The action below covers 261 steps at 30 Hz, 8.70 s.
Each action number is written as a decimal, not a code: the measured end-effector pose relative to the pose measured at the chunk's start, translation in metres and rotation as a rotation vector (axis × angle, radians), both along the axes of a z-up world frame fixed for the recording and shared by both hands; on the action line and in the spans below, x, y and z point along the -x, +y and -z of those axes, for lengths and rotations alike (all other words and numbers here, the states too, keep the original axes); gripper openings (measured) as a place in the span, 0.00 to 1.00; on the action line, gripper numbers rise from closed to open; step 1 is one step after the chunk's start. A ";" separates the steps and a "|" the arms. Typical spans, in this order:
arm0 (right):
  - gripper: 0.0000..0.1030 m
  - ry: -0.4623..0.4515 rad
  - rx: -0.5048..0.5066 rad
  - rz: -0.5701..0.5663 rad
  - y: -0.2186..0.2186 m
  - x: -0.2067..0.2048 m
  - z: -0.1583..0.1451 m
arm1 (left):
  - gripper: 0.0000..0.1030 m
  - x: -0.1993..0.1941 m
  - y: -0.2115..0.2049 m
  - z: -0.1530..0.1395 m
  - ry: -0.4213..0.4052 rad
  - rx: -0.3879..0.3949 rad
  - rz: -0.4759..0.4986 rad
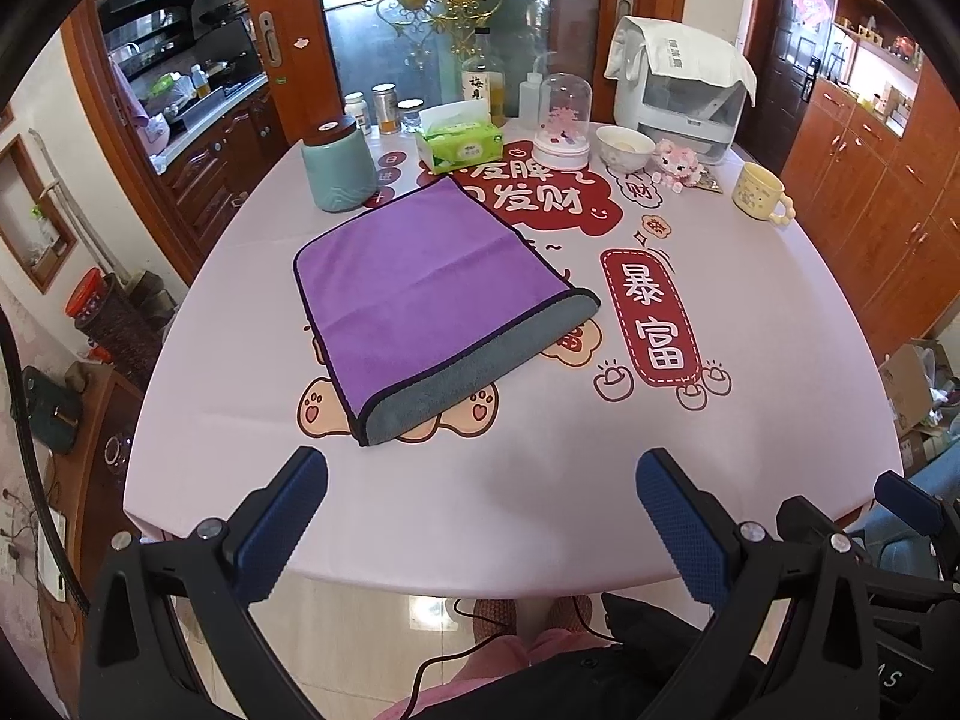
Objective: Fold towel
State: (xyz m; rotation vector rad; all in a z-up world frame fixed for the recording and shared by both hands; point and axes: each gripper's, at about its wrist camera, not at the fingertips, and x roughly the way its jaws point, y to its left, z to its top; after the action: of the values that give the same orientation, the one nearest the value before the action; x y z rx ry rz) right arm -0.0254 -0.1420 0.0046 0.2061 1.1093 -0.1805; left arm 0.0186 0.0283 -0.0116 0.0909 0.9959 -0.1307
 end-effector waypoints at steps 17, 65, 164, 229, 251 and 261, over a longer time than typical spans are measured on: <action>0.92 0.015 -0.002 0.045 0.027 -0.014 0.002 | 0.99 -0.031 0.024 0.011 0.045 0.037 0.038; 0.60 0.028 -0.142 -0.571 -0.041 -0.246 0.090 | 0.91 -0.125 0.057 0.108 0.244 0.093 -0.468; 0.04 -0.071 -0.150 -0.810 0.001 -0.298 0.137 | 0.03 -0.173 0.151 0.130 0.244 0.250 -0.371; 0.32 -0.050 -0.009 -0.635 0.118 -0.516 0.185 | 0.35 -0.405 0.241 0.167 0.225 0.162 -0.395; 0.58 -0.089 -0.100 -0.314 0.026 -0.381 0.111 | 0.59 -0.279 0.197 0.084 0.170 0.164 -0.316; 0.60 -0.074 -0.170 -0.176 -0.021 -0.276 0.093 | 0.59 -0.217 0.132 0.058 0.146 0.162 -0.240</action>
State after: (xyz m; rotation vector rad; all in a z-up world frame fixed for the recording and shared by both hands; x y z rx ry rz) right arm 0.2502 -0.1631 -0.0882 0.2632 1.0631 0.0785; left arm 0.2358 0.1604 -0.0696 -0.1884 1.1298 0.0030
